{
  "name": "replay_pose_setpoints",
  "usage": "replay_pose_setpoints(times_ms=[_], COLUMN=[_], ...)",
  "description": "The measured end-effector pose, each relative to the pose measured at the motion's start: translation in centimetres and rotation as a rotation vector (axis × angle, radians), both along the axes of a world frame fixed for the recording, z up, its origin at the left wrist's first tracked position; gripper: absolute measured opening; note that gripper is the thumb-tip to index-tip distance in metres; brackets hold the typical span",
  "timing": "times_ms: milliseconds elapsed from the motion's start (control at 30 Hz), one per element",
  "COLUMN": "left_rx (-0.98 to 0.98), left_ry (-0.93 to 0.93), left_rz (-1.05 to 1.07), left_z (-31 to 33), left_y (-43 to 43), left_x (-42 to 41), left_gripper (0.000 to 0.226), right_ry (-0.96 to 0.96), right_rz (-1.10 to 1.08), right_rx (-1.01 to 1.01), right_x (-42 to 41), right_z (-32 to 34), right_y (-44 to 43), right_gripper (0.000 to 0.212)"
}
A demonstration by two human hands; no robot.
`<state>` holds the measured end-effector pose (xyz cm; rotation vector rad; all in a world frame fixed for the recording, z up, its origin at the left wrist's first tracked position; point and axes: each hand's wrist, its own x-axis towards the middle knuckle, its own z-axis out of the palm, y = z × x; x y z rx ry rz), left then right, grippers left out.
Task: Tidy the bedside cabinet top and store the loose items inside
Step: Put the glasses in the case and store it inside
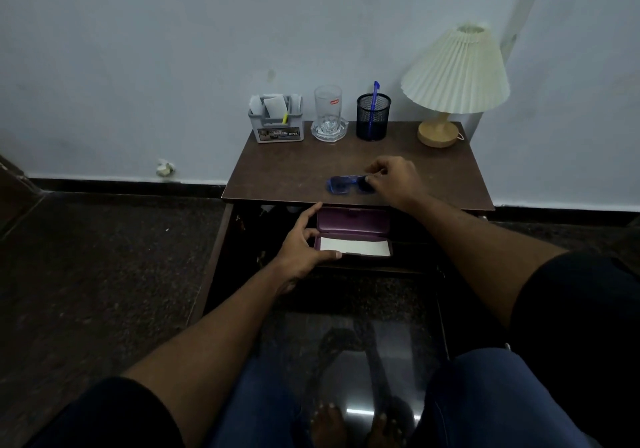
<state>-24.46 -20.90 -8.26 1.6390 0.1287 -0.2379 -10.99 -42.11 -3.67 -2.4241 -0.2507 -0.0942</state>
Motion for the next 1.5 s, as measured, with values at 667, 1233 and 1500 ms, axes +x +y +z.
replay_pose_setpoints(times_ms=[667, 1233, 1500], left_rx=[-0.068, -0.061, -0.002], left_ry=[-0.002, -0.056, -0.069], left_rz=[0.052, 0.110, 0.101], left_z=[-2.6, 0.9, 3.2], left_y=[0.0, -1.4, -1.5], left_x=[1.5, -0.5, -2.0], left_gripper=[0.108, 0.110, 0.111], right_ry=[0.005, -0.110, -0.082], right_rz=[0.097, 0.175, 0.296], right_rx=[-0.173, 0.065, -0.045], right_x=[3.3, -5.6, -10.9], right_z=[-2.3, 3.0, 2.5], right_y=[2.5, 0.8, -0.4], right_gripper=[0.013, 0.016, 0.022])
